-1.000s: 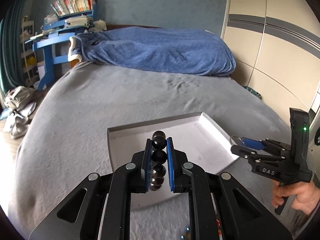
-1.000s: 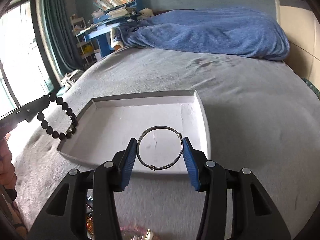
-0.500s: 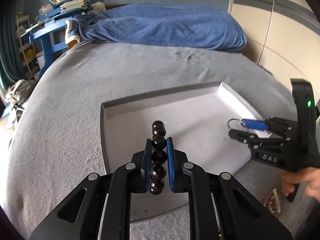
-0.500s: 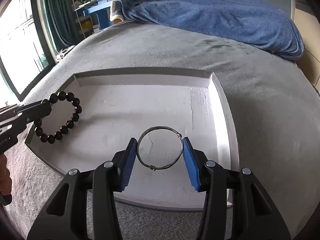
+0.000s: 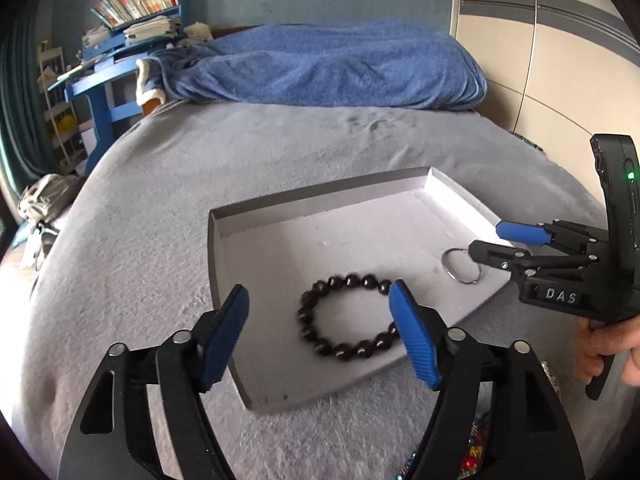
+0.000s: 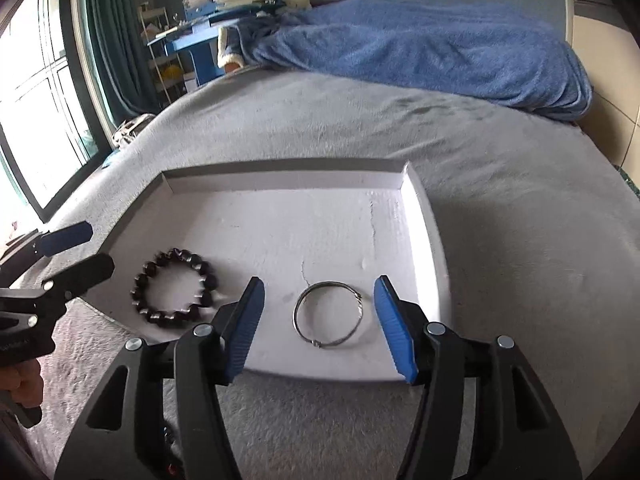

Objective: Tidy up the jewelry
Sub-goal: 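Carry both bracelets into the tray and open both tools, then withdraw both tools back toward the remaining jewelry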

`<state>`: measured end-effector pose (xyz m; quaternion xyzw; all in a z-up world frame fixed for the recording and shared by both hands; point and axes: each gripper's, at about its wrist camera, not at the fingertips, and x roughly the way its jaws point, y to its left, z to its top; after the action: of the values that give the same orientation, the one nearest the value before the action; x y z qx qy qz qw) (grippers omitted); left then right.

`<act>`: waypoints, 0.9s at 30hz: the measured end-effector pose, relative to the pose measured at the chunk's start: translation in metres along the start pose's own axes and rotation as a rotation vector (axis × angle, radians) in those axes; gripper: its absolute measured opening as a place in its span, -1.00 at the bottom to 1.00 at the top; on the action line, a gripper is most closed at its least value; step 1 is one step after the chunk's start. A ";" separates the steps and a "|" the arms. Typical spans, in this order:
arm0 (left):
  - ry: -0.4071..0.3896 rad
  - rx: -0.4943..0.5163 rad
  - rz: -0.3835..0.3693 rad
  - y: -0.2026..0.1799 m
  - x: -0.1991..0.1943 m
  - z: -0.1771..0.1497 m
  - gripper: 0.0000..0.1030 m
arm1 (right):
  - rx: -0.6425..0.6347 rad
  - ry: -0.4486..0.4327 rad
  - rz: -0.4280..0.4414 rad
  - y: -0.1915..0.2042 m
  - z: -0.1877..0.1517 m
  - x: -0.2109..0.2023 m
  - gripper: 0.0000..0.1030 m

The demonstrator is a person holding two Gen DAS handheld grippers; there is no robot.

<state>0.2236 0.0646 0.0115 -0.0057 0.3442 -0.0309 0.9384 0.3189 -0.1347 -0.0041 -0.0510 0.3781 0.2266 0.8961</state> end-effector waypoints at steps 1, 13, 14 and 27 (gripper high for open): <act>-0.011 0.001 -0.002 -0.001 -0.005 -0.001 0.47 | 0.002 -0.006 -0.003 0.000 -0.001 -0.004 0.12; -0.051 -0.002 -0.005 -0.006 -0.055 -0.032 0.57 | 0.077 -0.059 -0.027 -0.007 -0.037 -0.065 0.19; -0.050 -0.001 -0.006 -0.008 -0.059 -0.037 0.58 | 0.081 -0.061 -0.027 -0.007 -0.041 -0.070 0.21; -0.023 0.034 -0.049 -0.033 -0.082 -0.076 0.65 | 0.115 -0.040 -0.071 -0.014 -0.110 -0.109 0.22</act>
<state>0.1099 0.0380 0.0075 0.0015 0.3323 -0.0597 0.9413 0.1867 -0.2155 -0.0067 -0.0084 0.3703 0.1734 0.9125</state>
